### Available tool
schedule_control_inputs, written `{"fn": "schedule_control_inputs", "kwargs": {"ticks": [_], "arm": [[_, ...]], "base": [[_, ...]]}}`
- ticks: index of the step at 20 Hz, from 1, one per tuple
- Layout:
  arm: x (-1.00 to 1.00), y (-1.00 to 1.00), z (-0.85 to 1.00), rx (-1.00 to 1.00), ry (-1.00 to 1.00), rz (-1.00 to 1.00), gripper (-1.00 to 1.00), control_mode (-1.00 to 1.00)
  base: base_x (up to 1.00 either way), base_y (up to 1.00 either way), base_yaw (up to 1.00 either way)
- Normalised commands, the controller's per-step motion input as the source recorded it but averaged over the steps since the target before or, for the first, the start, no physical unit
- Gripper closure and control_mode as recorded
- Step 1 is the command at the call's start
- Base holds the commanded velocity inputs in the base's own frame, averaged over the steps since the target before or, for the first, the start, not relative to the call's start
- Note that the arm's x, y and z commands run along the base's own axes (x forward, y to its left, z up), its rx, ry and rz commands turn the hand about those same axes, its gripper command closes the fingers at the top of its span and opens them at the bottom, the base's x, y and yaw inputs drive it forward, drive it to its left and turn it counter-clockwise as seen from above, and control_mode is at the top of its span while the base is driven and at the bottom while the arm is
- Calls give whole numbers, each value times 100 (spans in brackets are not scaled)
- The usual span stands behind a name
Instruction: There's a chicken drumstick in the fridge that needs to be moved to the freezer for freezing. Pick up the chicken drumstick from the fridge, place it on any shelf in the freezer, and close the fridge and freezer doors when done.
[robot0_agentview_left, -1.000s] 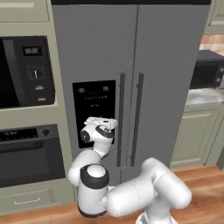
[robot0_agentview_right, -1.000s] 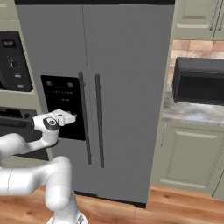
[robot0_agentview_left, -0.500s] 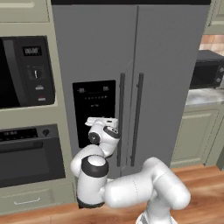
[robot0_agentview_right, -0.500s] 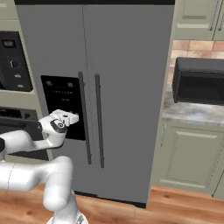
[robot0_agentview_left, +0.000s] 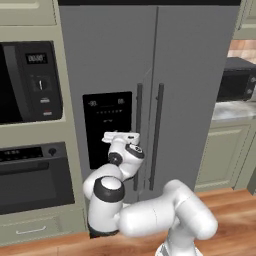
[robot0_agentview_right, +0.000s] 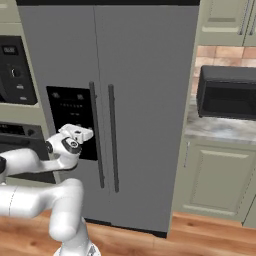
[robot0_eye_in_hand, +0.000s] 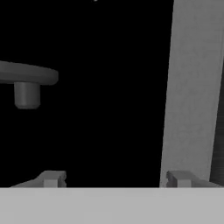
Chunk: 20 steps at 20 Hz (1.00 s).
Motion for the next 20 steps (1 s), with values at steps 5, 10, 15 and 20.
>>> {"fn": "schedule_control_inputs", "kwargs": {"ticks": [5,10,15,20], "arm": [[-2,0,76,0,-12,0,-100,-100],[-32,0,79,0,-18,0,-100,-100],[-44,-3,74,0,-14,0,-100,-100],[-56,-41,68,0,-4,0,-100,-100]], "base": [[0,0,0],[0,0,0],[0,0,0],[0,0,0]]}}
